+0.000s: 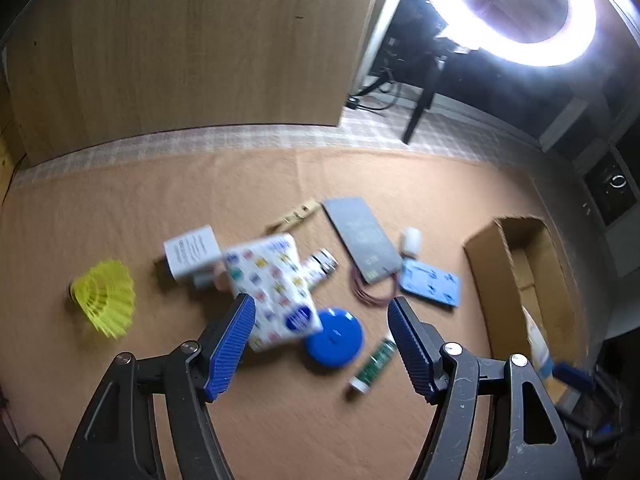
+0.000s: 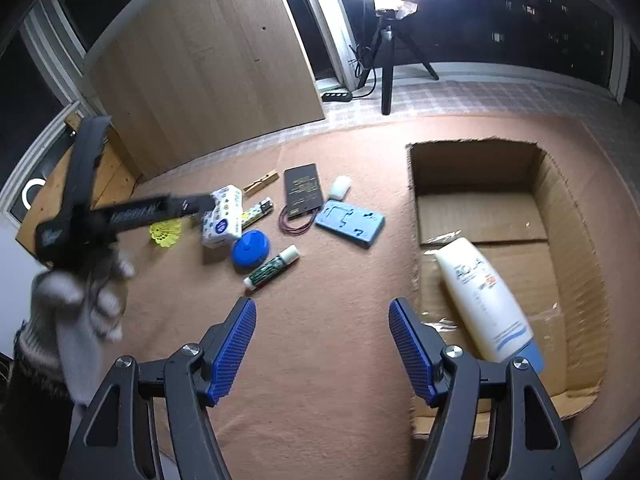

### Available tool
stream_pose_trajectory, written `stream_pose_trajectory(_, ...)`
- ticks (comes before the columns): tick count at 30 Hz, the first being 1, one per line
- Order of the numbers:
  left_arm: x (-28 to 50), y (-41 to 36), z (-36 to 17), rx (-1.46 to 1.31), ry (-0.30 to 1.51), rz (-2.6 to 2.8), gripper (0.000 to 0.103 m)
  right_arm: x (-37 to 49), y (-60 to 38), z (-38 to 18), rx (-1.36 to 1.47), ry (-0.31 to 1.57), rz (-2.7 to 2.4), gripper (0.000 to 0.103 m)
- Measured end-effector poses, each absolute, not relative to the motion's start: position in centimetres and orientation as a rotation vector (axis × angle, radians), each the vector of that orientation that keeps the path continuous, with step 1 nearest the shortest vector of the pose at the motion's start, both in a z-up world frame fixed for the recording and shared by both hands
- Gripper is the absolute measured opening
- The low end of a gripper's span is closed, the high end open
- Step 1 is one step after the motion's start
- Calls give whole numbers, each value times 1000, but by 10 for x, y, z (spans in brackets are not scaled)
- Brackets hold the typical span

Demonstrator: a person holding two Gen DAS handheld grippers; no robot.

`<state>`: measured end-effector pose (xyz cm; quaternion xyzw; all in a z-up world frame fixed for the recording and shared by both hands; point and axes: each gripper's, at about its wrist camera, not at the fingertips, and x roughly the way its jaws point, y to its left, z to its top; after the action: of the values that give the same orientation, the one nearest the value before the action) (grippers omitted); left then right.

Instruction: Organize objects

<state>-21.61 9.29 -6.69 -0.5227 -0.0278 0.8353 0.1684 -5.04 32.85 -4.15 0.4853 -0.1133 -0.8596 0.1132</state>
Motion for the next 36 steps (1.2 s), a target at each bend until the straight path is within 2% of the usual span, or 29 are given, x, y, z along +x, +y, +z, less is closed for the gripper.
stream_pose_trajectory(8,-269,86,-82,-1565,-144,2349,65,-42,324,-48,1461,-340,-2521,65)
stream_pose_trajectory(13,-290,89,-96,-1615,-148,2323,41,-37,323,-52,1480,-331,-2524,65)
stream_pose_trajectory(22,-300,92,-112,-1657,-113,2284,28,-34,326,-60,1514,-355,-2507,65)
stream_pose_trajectory(36,-235,93,-133,-1671,-93,2168,27,-41,317,-62,1513,-340,-2469,65)
